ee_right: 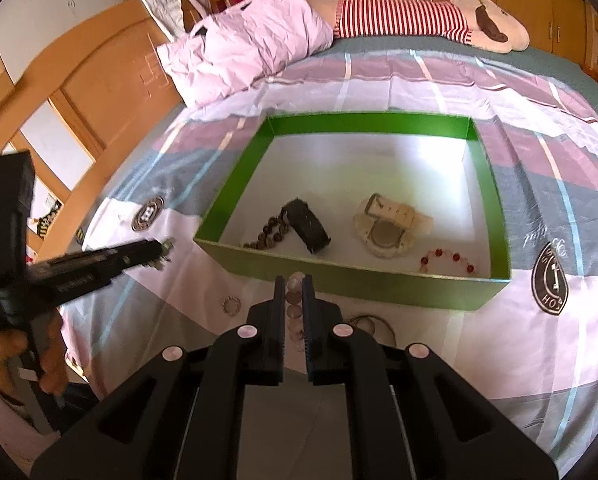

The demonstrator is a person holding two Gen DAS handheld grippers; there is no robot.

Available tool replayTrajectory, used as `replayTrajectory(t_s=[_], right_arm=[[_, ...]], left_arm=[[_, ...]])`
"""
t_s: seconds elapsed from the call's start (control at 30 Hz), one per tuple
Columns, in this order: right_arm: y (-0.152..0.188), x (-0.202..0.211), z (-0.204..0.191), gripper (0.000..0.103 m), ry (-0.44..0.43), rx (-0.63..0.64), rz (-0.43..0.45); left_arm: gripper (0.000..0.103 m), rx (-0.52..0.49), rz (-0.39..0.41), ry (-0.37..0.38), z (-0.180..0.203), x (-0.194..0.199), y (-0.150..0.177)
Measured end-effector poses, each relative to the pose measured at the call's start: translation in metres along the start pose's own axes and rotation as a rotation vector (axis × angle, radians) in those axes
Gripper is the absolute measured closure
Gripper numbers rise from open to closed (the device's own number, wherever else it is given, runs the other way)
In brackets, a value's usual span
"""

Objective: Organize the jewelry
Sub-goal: 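Lower both bracelets into the green box and open both tools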

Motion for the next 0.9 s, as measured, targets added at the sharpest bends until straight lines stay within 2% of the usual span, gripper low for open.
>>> replayTrajectory(t_s=[0.23, 0.4, 0.53, 0.7, 0.83, 0.9], right_arm=[[-0.01, 0.016, 0.005, 0.095, 0.016, -0.016, 0.053], [-0.022, 0.033, 0.01, 0.095, 0.095, 0.029, 0.143], [-0.036, 0.036, 0.03, 0.095, 0.12, -0.007, 0.196], [-0.046, 0.021, 0.064, 0.095, 0.153, -0.079, 0.191], [-0.043, 0.01, 0.078, 0.095, 0.193, -0.089, 0.16], [-0.041, 0.006, 0.081, 0.089, 0.218, -0.09, 0.135]], left_arm=[[0.085, -0.017, 0.04, -0.011, 0.026, 0.004, -0.012], [0.085, -0.06, 0.07, -0.034, 0.049, -0.002, -0.027], [0.085, -0.092, 0.109, -0.047, 0.062, -0.01, -0.042], [0.085, -0.093, 0.047, -0.022, 0.066, -0.034, -0.047], [0.085, -0.1, 0.043, -0.03, 0.067, -0.046, -0.051], [0.082, -0.089, 0.019, -0.019, 0.066, -0.052, -0.05]])
Point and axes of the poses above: each gripper's, at about its wrist camera, not at the fingertips, and x roughly against the way its jaws point, z to its right, y to its underside, the point moved 4 cm from there along -x, roughly the way its jaws point, and after that the axes turned 15 degrees about -y, right-handed, at the moved point
